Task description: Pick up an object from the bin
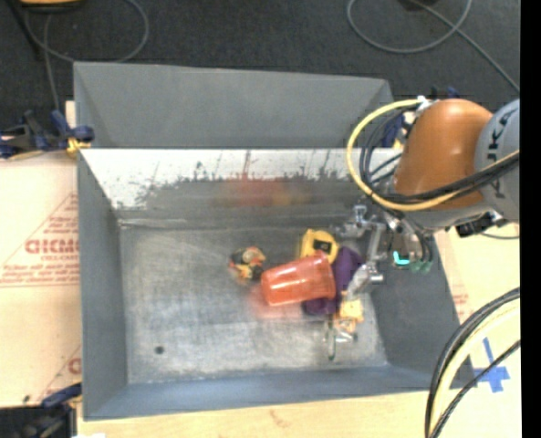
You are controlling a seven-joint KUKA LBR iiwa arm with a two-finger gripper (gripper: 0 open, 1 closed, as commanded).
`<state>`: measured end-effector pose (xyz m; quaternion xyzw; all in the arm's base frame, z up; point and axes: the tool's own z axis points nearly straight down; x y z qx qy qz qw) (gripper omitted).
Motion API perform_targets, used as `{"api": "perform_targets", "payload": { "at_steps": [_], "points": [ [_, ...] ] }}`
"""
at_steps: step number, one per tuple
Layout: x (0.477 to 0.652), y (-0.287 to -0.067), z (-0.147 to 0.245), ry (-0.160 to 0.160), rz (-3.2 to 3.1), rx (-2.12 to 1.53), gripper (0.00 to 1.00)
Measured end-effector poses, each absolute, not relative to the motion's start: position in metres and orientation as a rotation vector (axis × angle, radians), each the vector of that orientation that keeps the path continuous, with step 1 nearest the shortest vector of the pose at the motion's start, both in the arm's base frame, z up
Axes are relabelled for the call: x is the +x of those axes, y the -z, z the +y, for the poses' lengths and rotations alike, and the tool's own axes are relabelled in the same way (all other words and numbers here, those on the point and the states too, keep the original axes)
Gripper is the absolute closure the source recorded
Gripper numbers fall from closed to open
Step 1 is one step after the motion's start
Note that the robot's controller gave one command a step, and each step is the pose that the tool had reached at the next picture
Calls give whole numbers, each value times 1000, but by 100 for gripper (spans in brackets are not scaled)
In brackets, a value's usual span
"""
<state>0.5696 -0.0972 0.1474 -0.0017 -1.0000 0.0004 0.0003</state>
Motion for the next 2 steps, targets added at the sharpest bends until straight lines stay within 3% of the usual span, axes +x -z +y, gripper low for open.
{"api": "perform_targets", "payload": {
  "at_steps": [1, 2],
  "points": [
    [589, -98, -99, -2, -3148, -49, 100],
    [588, -98, -100, -3, -3146, -47, 0]
  ]
}}
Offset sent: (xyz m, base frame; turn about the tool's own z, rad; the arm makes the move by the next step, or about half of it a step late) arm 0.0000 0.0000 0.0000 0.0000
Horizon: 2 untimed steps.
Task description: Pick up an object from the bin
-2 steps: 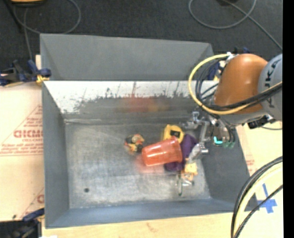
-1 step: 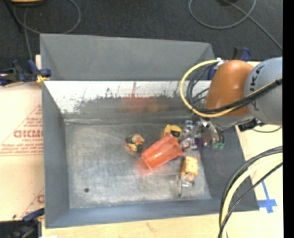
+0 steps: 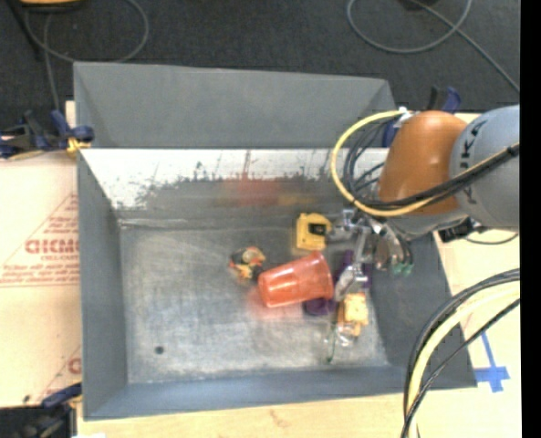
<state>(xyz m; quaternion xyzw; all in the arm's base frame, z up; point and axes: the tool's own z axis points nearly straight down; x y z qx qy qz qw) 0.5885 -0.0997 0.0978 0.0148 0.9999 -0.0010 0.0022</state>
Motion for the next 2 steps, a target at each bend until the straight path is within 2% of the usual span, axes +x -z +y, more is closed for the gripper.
{"api": "perform_targets", "payload": {
  "at_steps": [1, 2],
  "points": [
    [589, -98, -100, 3, 3137, 46, 0],
    [600, -87, -73, 15, 3129, 90, 0]
  ]
}}
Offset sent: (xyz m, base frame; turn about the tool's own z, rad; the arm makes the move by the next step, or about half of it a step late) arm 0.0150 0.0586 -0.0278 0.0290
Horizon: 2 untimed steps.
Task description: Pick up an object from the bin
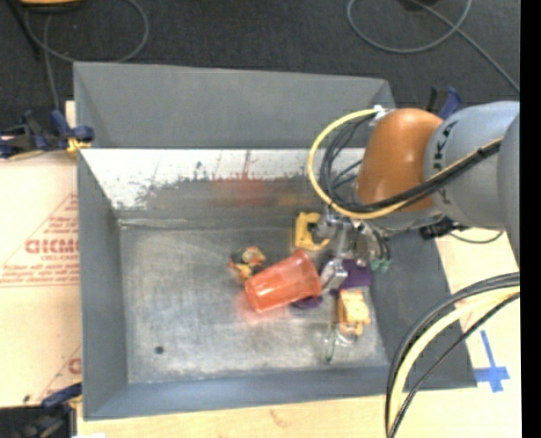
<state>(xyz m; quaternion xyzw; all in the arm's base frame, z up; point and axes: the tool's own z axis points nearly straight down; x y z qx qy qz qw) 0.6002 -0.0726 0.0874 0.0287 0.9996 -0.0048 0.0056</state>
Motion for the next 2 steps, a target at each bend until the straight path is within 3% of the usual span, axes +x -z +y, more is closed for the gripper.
{"api": "perform_targets", "payload": {
  "at_steps": [1, 2],
  "points": [
    [612, -84, -9, 8, 3119, -7, 100],
    [612, -84, -9, 9, 3119, -8, 100]
  ]
}}
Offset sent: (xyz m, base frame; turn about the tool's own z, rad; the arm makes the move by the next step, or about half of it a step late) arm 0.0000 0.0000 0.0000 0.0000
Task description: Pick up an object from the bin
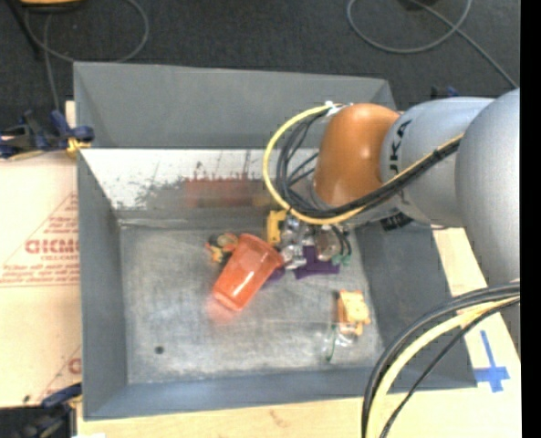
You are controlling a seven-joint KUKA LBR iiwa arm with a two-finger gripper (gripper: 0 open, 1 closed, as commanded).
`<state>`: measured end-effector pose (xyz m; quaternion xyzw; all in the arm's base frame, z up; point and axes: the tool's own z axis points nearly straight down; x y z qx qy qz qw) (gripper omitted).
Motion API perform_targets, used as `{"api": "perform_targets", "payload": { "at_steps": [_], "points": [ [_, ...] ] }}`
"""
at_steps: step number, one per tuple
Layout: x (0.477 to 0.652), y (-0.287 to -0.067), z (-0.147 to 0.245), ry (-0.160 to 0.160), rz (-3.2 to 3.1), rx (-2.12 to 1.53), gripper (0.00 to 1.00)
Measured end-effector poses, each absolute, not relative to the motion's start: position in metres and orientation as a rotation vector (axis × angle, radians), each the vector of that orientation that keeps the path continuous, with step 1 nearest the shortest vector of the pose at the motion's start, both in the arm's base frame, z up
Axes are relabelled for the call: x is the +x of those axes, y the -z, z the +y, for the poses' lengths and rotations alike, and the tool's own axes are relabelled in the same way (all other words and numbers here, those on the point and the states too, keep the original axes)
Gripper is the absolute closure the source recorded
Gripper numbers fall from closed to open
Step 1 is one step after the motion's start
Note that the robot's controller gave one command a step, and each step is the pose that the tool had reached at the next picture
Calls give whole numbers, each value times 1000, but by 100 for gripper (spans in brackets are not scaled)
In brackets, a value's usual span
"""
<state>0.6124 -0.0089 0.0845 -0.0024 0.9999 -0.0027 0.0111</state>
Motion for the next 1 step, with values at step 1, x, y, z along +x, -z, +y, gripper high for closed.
{"api": "perform_targets", "payload": {
  "at_steps": [1],
  "points": [
    [614, -239, 4, 0, 3132, 10, 100]
  ]
}}
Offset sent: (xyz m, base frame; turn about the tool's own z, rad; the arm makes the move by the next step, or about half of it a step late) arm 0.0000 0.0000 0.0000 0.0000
